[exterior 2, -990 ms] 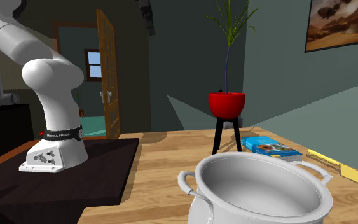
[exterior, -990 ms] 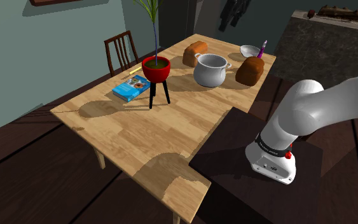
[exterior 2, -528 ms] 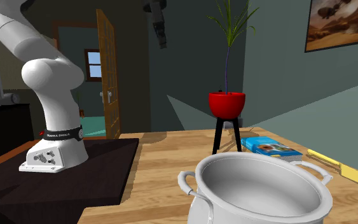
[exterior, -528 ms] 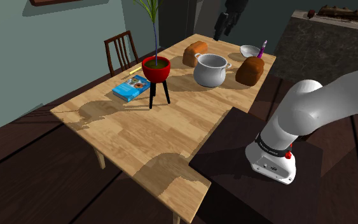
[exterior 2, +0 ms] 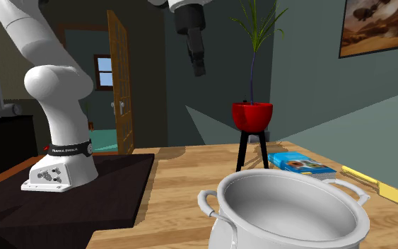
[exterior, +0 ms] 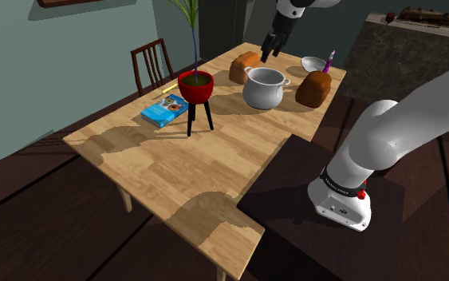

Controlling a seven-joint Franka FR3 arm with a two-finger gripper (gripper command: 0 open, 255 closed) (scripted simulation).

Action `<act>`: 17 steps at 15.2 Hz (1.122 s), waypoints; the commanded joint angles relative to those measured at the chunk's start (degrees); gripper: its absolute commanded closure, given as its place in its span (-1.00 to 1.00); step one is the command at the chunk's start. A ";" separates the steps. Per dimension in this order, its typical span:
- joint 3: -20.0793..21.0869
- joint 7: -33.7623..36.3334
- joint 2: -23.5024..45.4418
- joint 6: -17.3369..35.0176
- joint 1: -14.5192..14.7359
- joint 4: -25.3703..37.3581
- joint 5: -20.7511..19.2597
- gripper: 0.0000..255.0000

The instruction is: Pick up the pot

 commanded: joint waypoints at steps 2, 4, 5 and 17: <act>-3.50 -4.06 5.92 4.15 0.44 1.22 1.66 -1.00; -5.57 -6.82 10.09 6.45 0.94 2.50 3.49 -1.00; -6.59 -8.31 12.26 7.52 1.20 3.25 4.61 -1.00; -10.78 -29.35 41.75 13.01 -2.23 18.58 26.42 -1.00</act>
